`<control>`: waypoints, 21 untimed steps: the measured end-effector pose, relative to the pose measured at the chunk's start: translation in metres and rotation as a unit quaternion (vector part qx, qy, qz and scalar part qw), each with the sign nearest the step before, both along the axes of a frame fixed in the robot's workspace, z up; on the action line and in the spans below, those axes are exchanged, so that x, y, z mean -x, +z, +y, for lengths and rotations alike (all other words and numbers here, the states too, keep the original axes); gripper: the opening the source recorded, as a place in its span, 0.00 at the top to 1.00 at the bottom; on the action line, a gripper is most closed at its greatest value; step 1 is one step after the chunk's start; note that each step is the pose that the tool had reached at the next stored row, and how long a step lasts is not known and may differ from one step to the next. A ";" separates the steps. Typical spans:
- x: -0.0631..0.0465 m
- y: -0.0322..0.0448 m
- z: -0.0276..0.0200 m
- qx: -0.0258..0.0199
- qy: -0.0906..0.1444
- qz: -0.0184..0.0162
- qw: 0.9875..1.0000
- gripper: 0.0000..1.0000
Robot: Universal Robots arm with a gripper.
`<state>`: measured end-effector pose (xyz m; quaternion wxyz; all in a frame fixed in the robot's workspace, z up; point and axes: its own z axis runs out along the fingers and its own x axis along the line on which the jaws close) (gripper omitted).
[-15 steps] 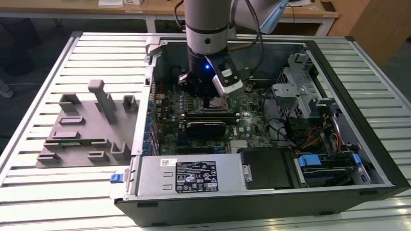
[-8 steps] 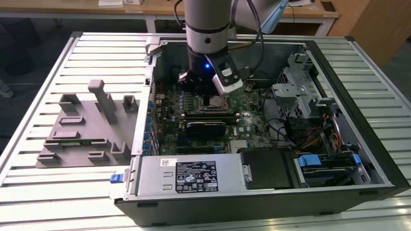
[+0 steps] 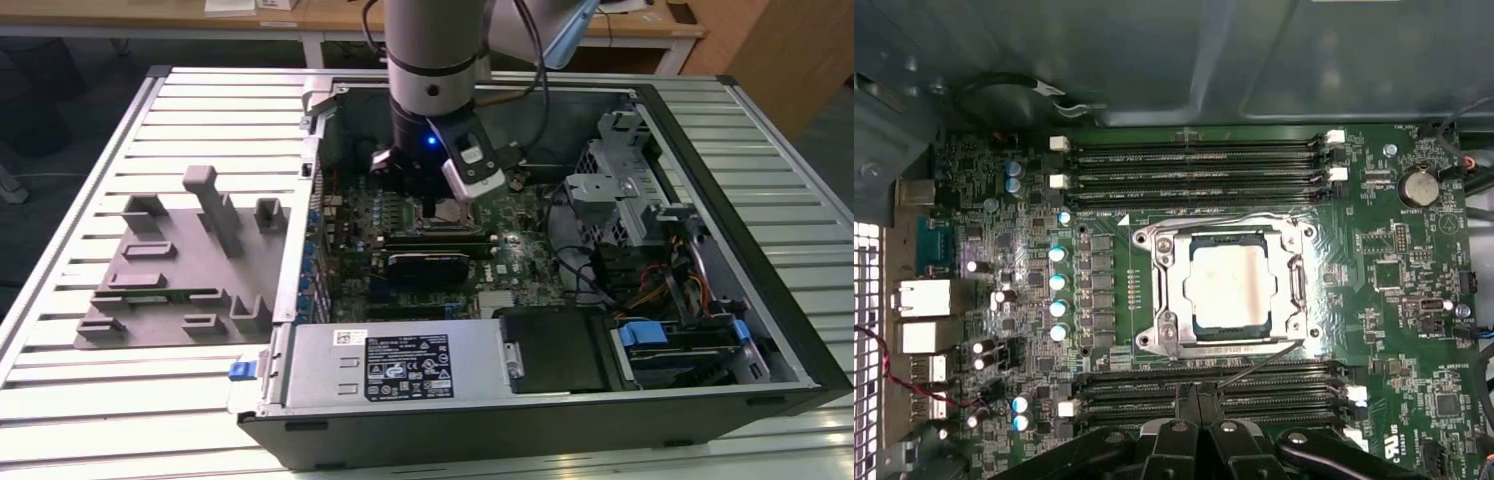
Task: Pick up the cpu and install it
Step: 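Install the second cpu locking lever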
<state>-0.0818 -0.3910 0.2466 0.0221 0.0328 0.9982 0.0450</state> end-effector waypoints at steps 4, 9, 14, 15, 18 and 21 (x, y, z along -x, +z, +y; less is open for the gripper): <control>-0.002 -0.0021 -0.0004 -0.001 0.000 0.005 1.000 0.89; -0.002 -0.0056 -0.0004 -0.002 -0.001 0.008 1.000 0.89; -0.002 -0.0103 -0.0010 -0.002 -0.004 0.008 1.000 0.89; -0.002 -0.0110 -0.0011 -0.002 -0.004 0.009 1.000 0.89; -0.002 -0.0116 -0.0013 -0.002 -0.005 0.009 1.000 0.89; -0.002 -0.0117 -0.0013 -0.002 -0.005 0.009 1.000 0.89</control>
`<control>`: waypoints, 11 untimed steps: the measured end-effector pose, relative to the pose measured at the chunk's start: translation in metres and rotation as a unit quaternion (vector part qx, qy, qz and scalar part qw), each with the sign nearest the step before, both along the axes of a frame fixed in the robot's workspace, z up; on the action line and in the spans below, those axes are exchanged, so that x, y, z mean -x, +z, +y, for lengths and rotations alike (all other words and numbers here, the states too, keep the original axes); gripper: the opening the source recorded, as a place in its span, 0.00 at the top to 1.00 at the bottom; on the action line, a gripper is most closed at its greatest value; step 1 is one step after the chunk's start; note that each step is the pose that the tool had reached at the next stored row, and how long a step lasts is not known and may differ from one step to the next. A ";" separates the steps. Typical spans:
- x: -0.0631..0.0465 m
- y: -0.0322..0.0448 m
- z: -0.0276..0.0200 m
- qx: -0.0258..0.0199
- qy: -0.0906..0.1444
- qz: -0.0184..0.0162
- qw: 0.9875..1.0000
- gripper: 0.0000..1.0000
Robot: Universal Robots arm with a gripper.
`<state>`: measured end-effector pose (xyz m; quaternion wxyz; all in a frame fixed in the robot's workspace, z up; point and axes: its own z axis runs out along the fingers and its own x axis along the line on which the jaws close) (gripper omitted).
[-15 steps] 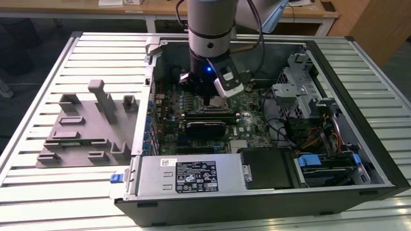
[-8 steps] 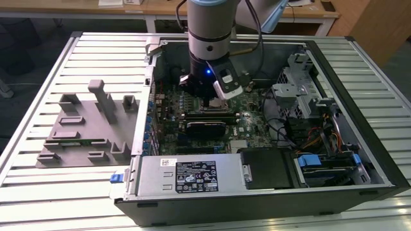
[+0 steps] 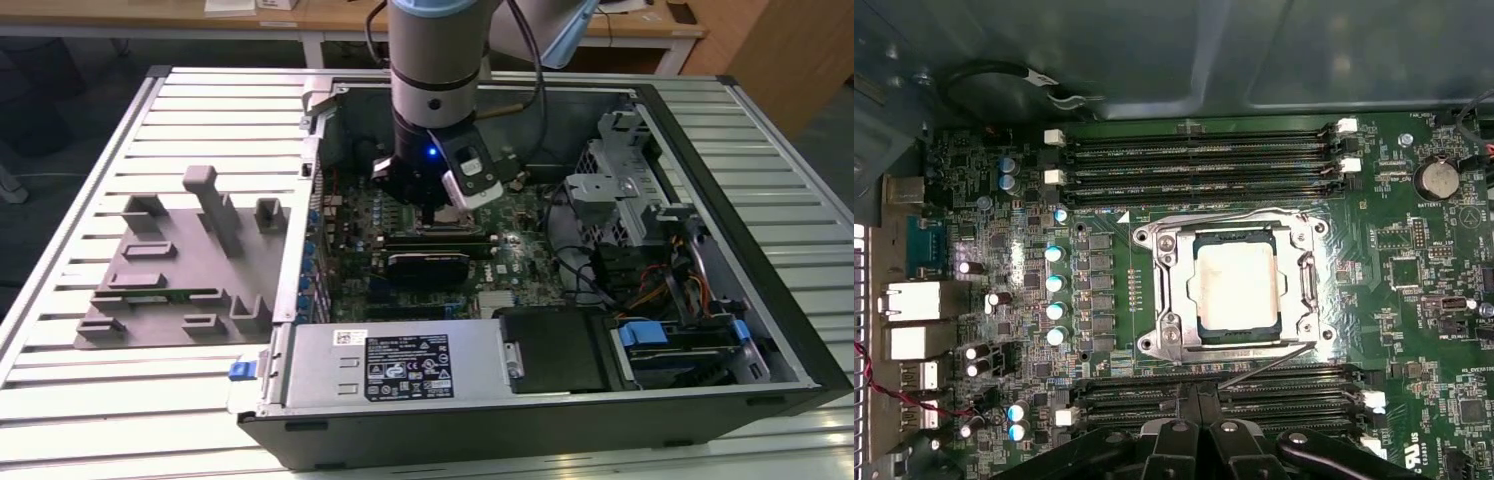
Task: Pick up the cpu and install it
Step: 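Install the second cpu locking lever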
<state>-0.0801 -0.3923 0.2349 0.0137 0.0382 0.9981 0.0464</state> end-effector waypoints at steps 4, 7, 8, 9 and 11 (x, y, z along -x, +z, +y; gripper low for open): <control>0.002 -0.0014 0.0000 0.000 0.000 0.000 1.000 0.89; 0.003 -0.0033 -0.0002 0.000 0.000 0.000 1.000 0.89; 0.003 -0.0040 -0.0004 0.000 0.000 0.000 1.000 0.89; 0.003 -0.0048 -0.0006 0.000 0.000 0.000 1.000 0.89; 0.003 -0.0064 -0.0013 -0.001 0.000 0.000 1.000 0.89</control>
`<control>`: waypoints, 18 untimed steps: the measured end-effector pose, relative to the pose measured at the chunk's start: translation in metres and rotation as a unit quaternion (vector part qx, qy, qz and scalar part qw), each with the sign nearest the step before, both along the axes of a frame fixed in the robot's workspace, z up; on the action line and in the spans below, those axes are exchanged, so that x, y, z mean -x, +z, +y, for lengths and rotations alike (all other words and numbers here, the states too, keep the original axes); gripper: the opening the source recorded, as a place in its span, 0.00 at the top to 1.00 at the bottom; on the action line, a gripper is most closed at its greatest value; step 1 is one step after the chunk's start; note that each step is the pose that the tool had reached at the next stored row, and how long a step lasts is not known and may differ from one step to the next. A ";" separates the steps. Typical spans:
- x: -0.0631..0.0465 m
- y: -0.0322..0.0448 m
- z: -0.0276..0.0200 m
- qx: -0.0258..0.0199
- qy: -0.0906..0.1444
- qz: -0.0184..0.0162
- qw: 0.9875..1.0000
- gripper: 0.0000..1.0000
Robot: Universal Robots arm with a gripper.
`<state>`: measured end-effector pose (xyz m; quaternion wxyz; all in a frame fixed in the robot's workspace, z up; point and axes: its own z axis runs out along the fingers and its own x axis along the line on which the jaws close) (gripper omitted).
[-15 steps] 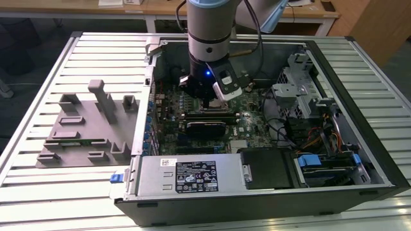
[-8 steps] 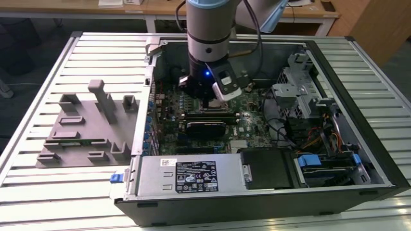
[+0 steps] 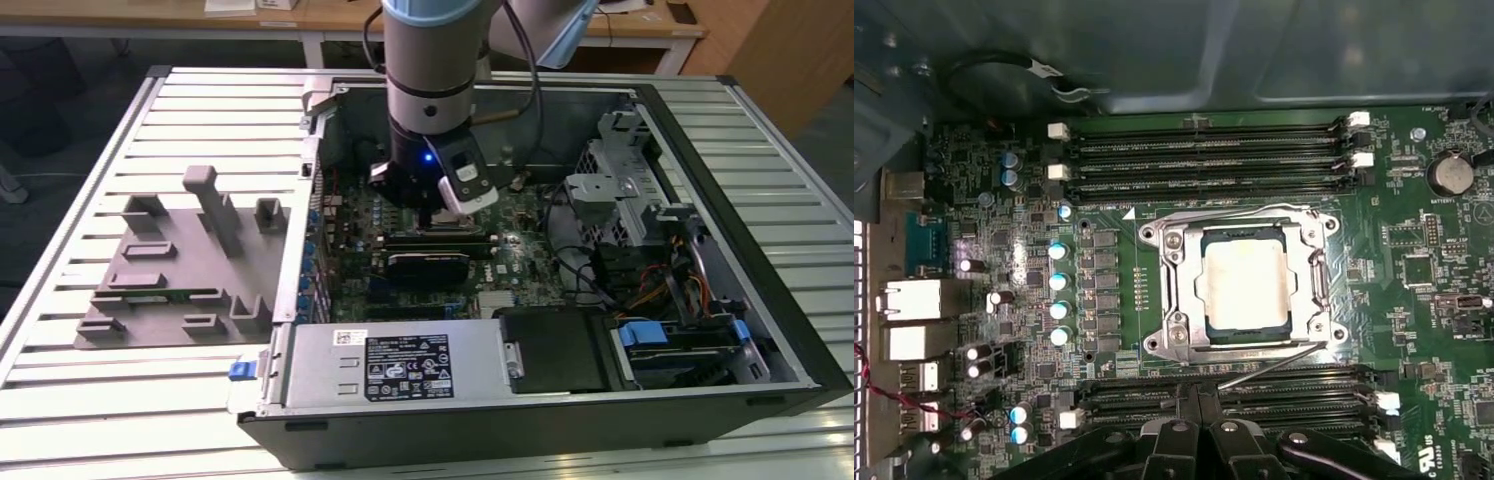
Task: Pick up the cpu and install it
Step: 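Install the second cpu locking lever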
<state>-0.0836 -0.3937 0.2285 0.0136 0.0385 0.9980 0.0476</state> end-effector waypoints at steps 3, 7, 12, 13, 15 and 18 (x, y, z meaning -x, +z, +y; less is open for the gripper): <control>0.000 -0.0021 -0.0014 -0.003 0.000 0.000 1.000 0.89; 0.001 -0.0037 -0.0033 -0.013 0.000 0.000 1.000 0.89; 0.001 -0.0058 -0.0063 -0.023 0.000 0.000 1.000 0.89; 0.001 -0.0065 -0.0069 -0.024 0.000 0.000 1.000 0.89; 0.001 -0.0080 -0.0079 -0.025 0.000 0.000 1.000 0.89; 0.002 -0.0102 -0.0091 -0.026 0.000 0.000 1.000 0.89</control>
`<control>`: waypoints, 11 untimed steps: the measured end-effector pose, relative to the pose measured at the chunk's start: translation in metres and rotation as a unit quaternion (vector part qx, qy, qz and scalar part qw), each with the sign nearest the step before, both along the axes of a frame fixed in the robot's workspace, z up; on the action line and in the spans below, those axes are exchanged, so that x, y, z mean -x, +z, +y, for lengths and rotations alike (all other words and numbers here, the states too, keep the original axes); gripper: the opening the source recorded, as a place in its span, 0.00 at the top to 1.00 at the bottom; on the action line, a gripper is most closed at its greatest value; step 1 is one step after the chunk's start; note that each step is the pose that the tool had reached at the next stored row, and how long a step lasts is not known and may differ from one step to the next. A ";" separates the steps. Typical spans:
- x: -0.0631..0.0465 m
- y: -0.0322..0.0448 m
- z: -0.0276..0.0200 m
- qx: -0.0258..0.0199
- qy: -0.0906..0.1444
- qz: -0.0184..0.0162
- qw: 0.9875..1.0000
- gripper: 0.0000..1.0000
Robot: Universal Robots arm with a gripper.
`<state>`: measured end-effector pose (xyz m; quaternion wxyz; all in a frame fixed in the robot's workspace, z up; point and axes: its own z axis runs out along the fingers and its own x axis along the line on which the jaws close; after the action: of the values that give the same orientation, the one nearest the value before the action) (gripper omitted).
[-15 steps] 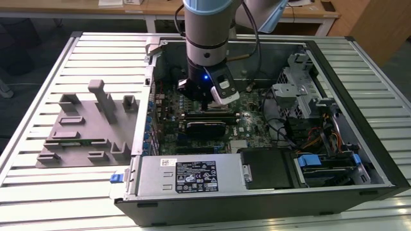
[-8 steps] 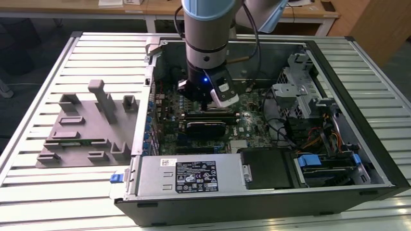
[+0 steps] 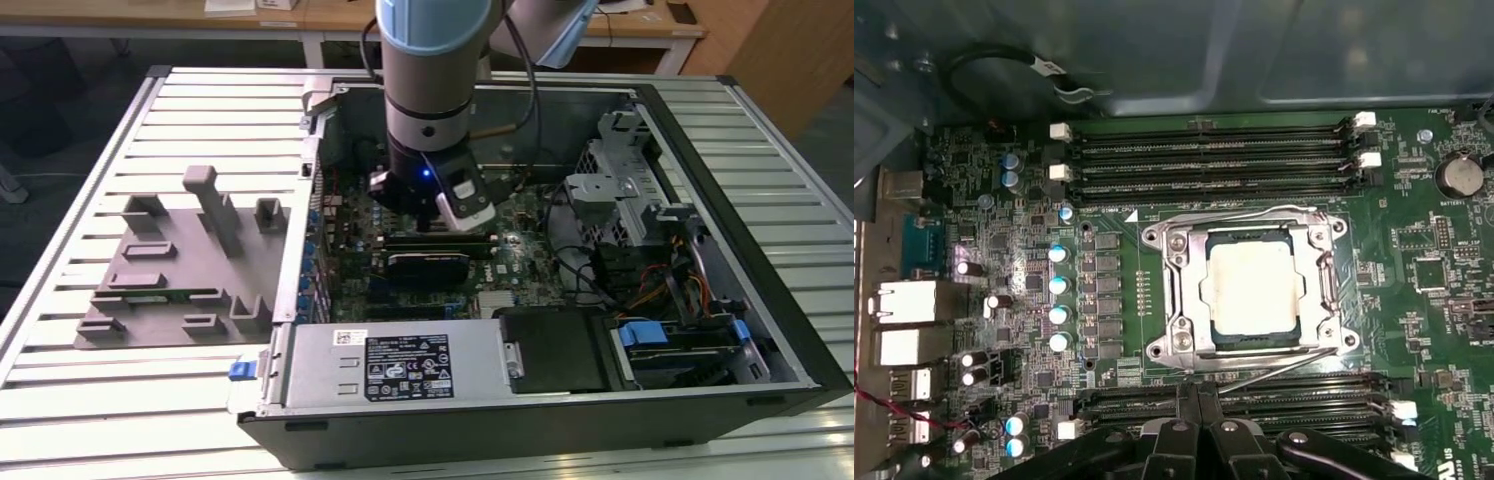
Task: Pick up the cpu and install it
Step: 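Install the second cpu locking lever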
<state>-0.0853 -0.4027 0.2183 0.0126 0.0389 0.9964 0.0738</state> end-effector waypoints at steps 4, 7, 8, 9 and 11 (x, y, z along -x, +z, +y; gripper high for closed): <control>0.001 -0.0026 -0.0016 -0.005 0.000 0.000 1.000 0.89; 0.002 -0.0042 -0.0028 -0.010 0.000 0.000 1.000 0.89; 0.002 -0.0046 -0.0030 -0.013 0.000 0.000 1.000 0.89; 0.002 -0.0051 -0.0033 -0.017 0.000 0.000 1.000 0.89; 0.002 -0.0060 -0.0038 -0.025 0.000 0.000 1.000 0.89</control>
<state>-0.0875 -0.4065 0.2123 0.0117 0.0392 0.9943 0.0983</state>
